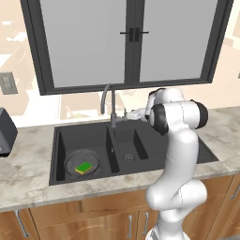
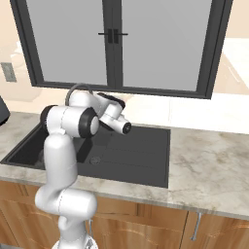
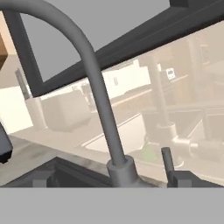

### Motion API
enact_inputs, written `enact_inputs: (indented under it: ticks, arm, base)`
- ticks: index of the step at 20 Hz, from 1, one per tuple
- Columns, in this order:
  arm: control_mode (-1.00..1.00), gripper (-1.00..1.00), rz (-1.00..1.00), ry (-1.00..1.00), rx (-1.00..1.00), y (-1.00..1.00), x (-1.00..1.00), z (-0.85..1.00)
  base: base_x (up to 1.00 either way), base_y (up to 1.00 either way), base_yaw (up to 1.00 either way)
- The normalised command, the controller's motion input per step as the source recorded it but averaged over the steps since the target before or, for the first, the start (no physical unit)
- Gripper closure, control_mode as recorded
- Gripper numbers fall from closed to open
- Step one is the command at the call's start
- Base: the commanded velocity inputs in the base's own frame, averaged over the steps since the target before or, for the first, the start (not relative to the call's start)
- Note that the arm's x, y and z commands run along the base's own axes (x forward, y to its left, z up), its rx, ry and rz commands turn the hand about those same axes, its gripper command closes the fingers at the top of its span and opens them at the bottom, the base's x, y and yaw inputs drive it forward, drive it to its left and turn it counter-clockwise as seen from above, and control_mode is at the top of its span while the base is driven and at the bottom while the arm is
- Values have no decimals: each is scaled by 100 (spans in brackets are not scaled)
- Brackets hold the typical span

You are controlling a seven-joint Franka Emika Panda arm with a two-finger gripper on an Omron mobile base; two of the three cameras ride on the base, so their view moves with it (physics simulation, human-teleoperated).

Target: Pick the pan and sponge and place them into the sink. Then turn on the water.

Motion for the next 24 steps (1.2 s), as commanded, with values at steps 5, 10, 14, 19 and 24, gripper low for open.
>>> enact_inputs:
  ticks: [5, 10, 14, 19, 24]
  arm:
    - [-100, -100, 0, 0, 0, 0, 22, -6]
    - [-100, -100, 0, 0, 0, 0, 27, -7]
    - [-100, -100, 0, 0, 0, 0, 26, -10]
    - [-100, -100, 0, 0, 0, 0, 25, -16]
    - [-100, -100, 0, 0, 0, 0, 20, -19]
  base:
    - [0, 0, 0]
    - [0, 0, 0]
    - [0, 0, 0]
    - [0, 0, 0]
    - [0, 0, 0]
